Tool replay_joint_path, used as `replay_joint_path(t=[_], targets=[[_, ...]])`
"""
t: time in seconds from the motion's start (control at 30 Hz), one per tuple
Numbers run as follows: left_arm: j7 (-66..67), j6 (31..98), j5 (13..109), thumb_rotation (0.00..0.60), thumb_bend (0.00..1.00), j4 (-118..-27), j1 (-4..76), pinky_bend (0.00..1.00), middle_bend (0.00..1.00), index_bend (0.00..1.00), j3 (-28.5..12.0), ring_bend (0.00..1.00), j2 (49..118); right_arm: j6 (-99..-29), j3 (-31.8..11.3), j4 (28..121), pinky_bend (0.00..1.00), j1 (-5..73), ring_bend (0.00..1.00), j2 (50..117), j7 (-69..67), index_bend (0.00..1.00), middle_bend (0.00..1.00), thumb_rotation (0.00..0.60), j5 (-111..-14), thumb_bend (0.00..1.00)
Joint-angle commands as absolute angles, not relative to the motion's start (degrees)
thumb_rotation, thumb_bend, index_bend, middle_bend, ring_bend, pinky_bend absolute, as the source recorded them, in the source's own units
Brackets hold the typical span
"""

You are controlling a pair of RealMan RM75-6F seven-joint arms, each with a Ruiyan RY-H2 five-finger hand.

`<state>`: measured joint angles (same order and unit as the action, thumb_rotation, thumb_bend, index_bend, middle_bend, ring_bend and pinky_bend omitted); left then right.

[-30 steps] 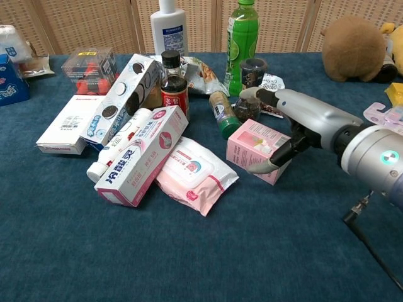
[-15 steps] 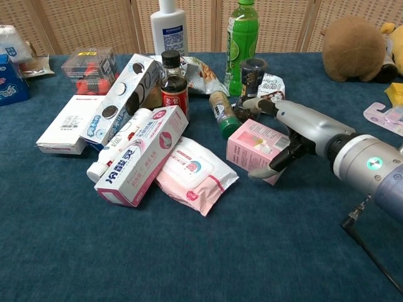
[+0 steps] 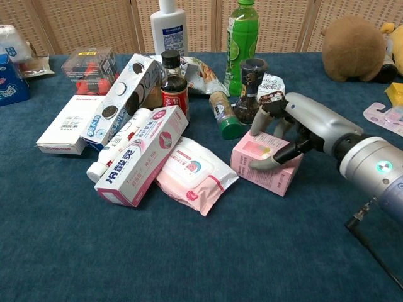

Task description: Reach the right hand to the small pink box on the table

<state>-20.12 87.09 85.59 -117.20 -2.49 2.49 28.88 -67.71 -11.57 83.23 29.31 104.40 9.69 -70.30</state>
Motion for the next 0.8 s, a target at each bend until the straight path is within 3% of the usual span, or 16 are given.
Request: replay_joint_path(t=[0.03,0.27,0.57,0.8], targets=[[-20.61,87.73,85.81,0.600,0.00,-117.14,-2.82,0.00,0.00,0.00,2.53,0.00,28.65,-68.48,-11.35,83.73,0.98,28.71,0.78,103.72,8.81,0.59,0.79,0.600,-71.13,0.00],[-21.14,88.06,86.58,0.600,0.00,-117.18,-2.99,0.00,0.00,0.00,2.62,0.00,28.42,-72.40,-11.76,90.86,0.98,27.82,0.78,99.30,9.89,0.60,0.81,0.600,-75.48,0.00],[-22.42,88.23,87.99,0.600,0.00,-117.00,-3.00,0.00,0.00,0.00,2.82,0.00,28.15,-75.40,-16.96,108.96,0.98,29.51,0.78,91.96,19.92,0.59,0.80,0.600,-78.10,0.00],[-23.48,88.18,88.77,0.600,0.00,-116.68,-3.01,0.00,0.00,0.00,3.06,0.00,27.96,-75.30,-20.49,117.22,0.98,32.19,0.78,90.46,28.04,0.58,0.80,0.600,-75.74,0.00]])
